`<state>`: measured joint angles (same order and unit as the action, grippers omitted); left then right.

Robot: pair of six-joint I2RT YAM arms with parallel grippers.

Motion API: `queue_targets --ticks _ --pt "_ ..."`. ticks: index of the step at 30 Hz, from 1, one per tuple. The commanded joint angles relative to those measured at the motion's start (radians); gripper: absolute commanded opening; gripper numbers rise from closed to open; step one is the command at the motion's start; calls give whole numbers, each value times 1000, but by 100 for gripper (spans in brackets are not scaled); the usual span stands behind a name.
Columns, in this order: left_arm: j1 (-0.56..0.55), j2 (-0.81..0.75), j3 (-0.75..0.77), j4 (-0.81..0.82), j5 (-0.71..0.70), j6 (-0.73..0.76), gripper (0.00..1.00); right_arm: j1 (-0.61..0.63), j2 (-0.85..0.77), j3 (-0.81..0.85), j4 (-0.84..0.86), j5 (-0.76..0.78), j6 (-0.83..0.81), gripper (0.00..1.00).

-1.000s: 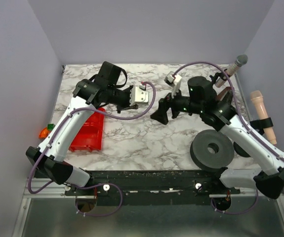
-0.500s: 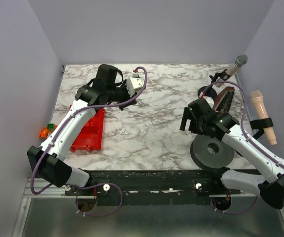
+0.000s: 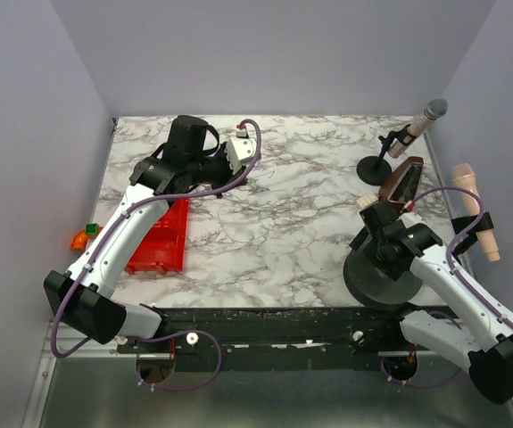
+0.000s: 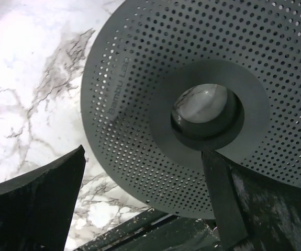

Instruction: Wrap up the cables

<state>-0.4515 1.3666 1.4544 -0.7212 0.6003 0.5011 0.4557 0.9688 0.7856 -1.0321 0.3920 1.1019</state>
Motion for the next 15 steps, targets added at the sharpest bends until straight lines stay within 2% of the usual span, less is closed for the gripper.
queue_targets --ticks 1,5,11,15 --pt "5 -18 -8 3 36 11 0 -38 19 -48 55 -2 26 100" --pt "5 -20 -2 5 41 11 0 -107 60 -129 223 -112 -75 100" --pt "7 -12 11 -7 29 24 0 -106 116 -134 466 -349 -227 100" --pt "20 -9 14 -4 12 25 0 -75 146 -131 651 -494 -272 100"
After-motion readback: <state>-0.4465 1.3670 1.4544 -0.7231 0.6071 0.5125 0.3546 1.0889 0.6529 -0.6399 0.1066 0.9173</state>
